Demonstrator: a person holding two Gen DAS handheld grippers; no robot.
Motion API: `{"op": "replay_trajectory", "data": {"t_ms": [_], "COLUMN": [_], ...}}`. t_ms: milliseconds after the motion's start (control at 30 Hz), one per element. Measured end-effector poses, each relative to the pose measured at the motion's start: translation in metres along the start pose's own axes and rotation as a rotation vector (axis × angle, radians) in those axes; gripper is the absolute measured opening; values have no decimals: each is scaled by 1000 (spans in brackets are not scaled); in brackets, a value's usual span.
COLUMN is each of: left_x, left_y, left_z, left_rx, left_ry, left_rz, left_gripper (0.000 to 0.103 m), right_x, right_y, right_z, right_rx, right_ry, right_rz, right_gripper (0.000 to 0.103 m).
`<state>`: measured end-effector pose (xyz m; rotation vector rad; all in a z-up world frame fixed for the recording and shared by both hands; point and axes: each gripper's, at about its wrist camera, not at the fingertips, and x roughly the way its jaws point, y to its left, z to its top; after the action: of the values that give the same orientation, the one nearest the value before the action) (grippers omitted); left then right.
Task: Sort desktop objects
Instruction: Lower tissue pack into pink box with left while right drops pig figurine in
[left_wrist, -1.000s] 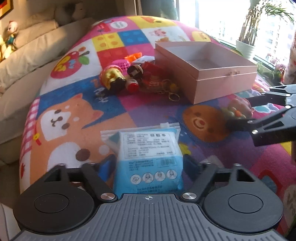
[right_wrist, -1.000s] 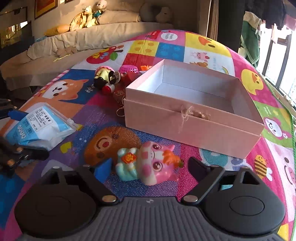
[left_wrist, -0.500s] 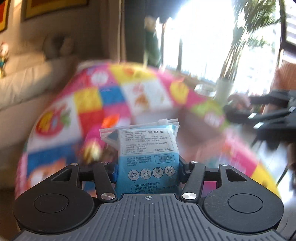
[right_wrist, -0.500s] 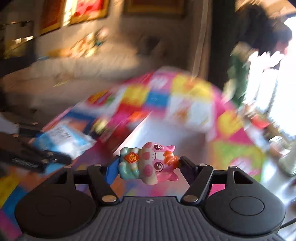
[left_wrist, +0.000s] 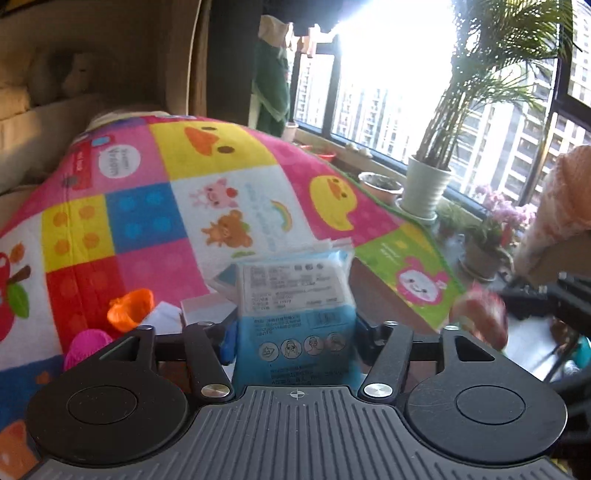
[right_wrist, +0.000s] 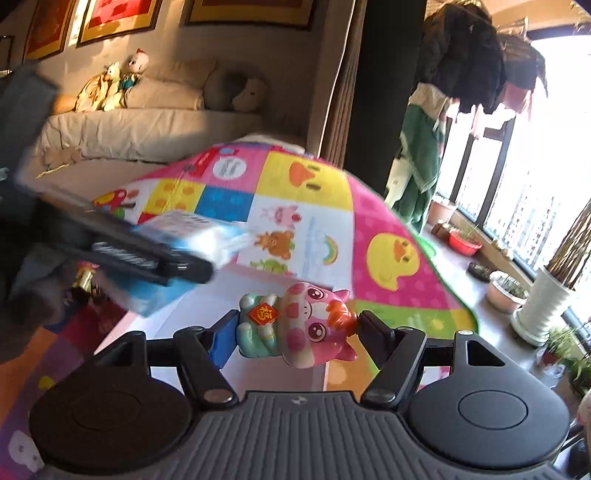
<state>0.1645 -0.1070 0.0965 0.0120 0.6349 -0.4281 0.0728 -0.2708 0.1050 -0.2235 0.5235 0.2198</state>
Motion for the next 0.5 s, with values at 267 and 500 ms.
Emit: {"op": "replay_trajectory", "data": {"t_ms": [267, 500], "left_x": [-41, -90], "left_y": [48, 85], "left_z": [-16, -90], "left_rx": [-69, -84], "left_ry": [-63, -73], "left_rz": [92, 288], "left_gripper": [95, 95], "right_x": [41, 29], "right_y": [13, 41], "right_z": [-16, -10], "right_rx": [79, 29], "right_ry": [67, 34], "right_rz": [98, 126], "right_gripper": [78, 78]}}
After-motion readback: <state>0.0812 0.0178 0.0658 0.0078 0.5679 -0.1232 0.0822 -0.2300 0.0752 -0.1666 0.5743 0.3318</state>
